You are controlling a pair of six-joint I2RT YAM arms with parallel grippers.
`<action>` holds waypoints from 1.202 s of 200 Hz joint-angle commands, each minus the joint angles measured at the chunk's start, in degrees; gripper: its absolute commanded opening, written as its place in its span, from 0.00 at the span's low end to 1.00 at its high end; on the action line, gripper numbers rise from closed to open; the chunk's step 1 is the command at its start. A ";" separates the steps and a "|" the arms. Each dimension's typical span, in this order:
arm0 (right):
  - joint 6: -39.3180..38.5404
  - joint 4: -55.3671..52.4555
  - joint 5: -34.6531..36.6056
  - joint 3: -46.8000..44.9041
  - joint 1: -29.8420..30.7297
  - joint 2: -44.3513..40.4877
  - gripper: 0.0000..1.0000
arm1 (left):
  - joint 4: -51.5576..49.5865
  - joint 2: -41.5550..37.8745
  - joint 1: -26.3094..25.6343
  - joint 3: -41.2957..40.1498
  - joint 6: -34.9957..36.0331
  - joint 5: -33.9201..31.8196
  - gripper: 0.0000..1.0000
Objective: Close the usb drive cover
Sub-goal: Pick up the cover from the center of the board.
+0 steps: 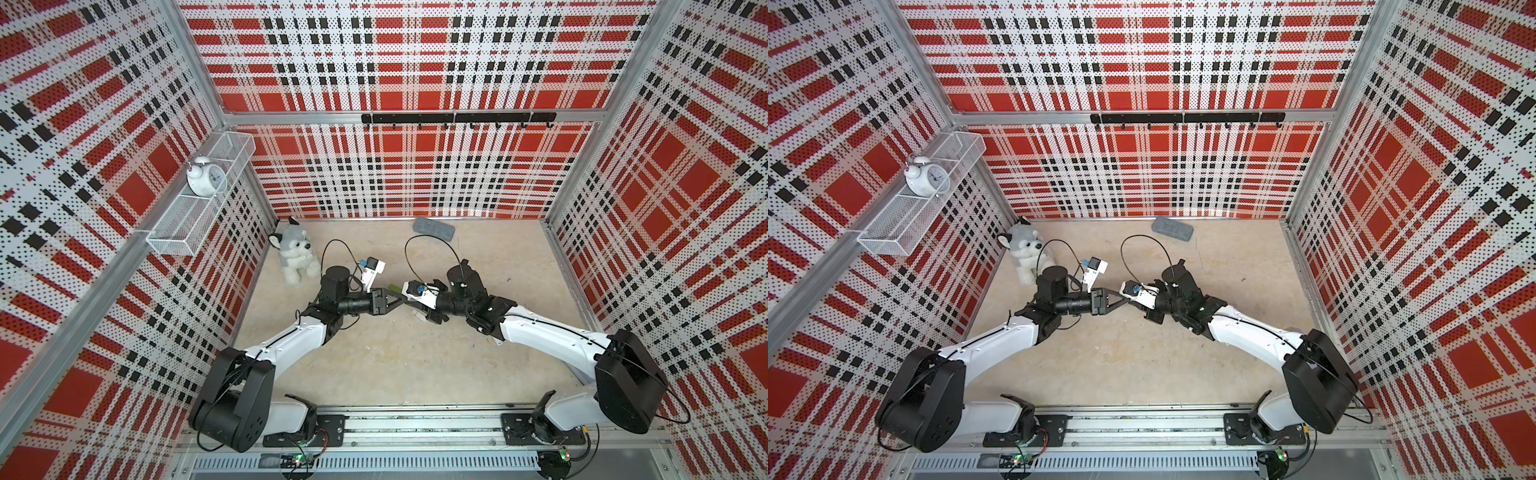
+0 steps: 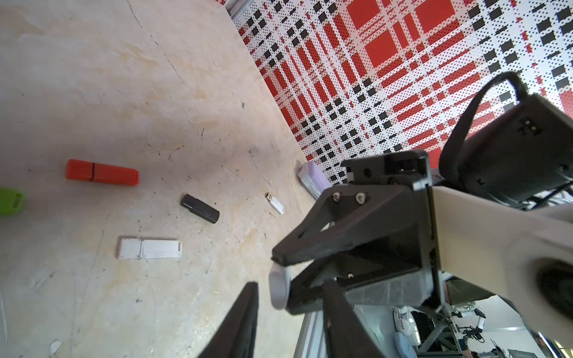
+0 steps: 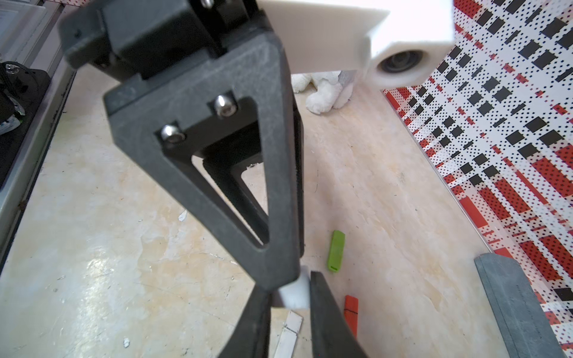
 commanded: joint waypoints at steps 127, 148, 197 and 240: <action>-0.15 2.05 -0.08 -0.65 0.00 -1.53 0.24 | 2.09 3.83 -1.62 3.72 -0.45 3.67 0.23; -0.16 2.49 -0.01 -0.81 0.01 -1.44 0.24 | 2.14 3.87 -1.61 3.63 -0.59 3.94 0.19; -0.76 2.54 -0.37 -0.75 0.00 -1.49 0.24 | 2.10 4.18 -1.53 4.11 -0.80 3.94 0.07; -0.27 1.43 2.08 -1.57 -0.03 -3.66 0.37 | 2.11 3.62 -0.79 4.65 -0.81 3.51 0.00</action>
